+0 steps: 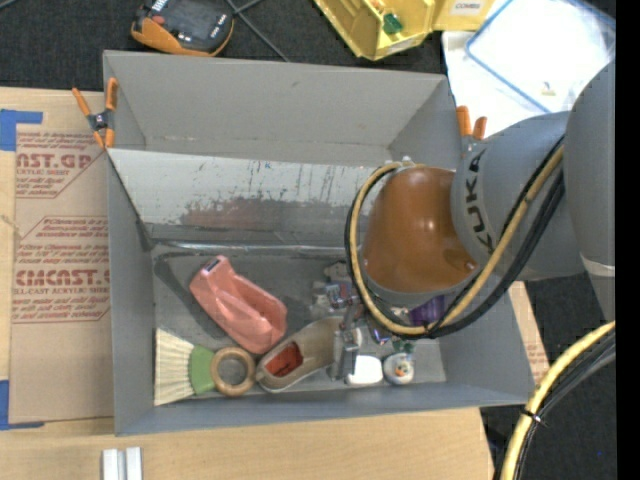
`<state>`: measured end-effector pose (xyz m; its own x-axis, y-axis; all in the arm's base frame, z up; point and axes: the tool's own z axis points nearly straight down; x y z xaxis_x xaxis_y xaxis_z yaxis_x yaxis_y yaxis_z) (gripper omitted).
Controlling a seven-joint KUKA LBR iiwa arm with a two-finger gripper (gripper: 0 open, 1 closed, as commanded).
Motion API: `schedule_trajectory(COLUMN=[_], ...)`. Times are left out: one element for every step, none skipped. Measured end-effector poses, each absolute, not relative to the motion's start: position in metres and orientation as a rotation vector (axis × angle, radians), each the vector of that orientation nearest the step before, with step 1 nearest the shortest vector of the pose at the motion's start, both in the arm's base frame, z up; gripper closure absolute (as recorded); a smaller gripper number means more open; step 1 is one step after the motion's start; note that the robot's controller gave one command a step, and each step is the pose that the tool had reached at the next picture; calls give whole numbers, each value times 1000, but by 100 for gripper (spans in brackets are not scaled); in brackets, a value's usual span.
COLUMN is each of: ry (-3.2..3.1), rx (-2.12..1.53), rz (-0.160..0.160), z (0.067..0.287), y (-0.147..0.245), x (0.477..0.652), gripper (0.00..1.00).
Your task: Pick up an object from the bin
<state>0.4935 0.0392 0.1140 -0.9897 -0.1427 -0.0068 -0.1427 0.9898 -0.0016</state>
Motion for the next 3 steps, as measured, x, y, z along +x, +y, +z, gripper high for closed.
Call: schedule_trajectory(ry=[3134,3136,3133], rx=[-182,-170,-220], rz=[-1,-1,-2], z=[115,115,110], y=[26,22,25], x=[490,489,487], gripper=[0,0,0])
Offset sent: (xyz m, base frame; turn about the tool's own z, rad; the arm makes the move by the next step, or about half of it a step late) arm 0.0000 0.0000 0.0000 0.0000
